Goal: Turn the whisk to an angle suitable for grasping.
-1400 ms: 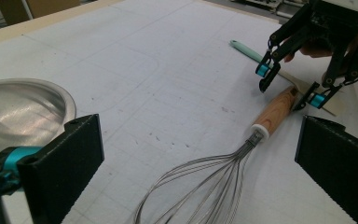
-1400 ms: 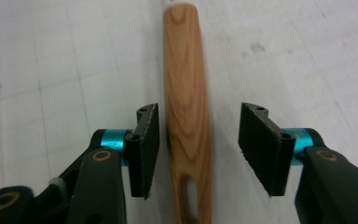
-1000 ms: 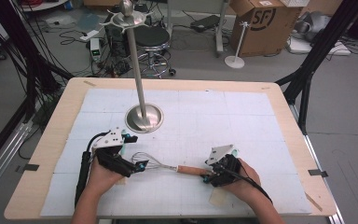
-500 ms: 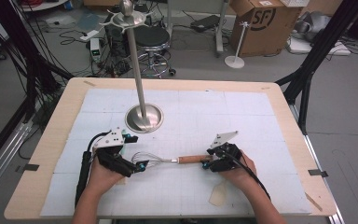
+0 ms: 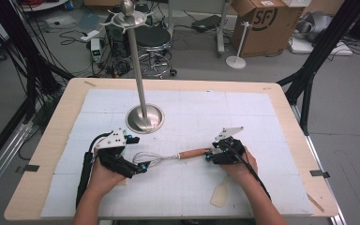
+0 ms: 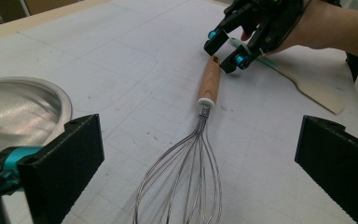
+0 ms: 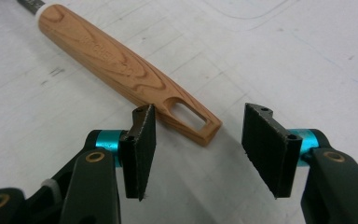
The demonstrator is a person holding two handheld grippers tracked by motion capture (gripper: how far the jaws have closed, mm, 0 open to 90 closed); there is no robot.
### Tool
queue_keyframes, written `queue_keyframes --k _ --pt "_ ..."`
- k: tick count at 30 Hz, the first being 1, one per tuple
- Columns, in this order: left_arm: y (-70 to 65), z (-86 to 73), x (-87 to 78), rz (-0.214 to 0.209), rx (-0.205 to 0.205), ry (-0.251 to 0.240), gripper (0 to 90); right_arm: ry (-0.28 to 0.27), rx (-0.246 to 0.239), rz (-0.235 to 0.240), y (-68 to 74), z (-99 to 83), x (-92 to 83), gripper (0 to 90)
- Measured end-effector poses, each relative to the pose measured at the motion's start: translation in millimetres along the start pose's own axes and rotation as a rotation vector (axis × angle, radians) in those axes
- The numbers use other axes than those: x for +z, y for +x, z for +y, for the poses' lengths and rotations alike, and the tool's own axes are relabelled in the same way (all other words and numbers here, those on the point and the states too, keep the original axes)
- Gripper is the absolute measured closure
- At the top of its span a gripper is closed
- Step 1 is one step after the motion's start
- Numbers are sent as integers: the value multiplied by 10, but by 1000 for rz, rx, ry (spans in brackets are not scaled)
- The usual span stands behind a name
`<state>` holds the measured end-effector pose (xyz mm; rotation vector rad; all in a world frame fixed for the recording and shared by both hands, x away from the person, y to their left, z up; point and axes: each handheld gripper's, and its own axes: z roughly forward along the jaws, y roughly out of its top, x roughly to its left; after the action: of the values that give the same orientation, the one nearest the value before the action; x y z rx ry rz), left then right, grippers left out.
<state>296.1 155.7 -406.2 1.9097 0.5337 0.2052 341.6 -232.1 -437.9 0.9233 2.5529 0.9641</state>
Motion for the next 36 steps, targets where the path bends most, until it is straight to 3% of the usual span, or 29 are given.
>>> queue_keyframes --k 9,13,19,22,24,25,36 --pt "1 -2 3 1 0 2 17 7 21 -43 -15 -7 -34 448" --pt "5 -3 1 0 -1 2 17 14 8 9 50 -9 -101 501" --pt "-9 -1 6 2 -2 4 17 41 -47 67 186 10 -104 686" --pt "-10 3 3 2 0 2 17 42 -44 64 181 13 -69 767" --pt "-8 3 3 3 0 3 17 28 -34 18 147 21 -43 796" --pt "-8 3 5 3 -1 4 17 19 -22 20 128 21 -35 811" --pt "-1 -4 21 1 -5 7 17 -28 15 -13 31 57 59 773"
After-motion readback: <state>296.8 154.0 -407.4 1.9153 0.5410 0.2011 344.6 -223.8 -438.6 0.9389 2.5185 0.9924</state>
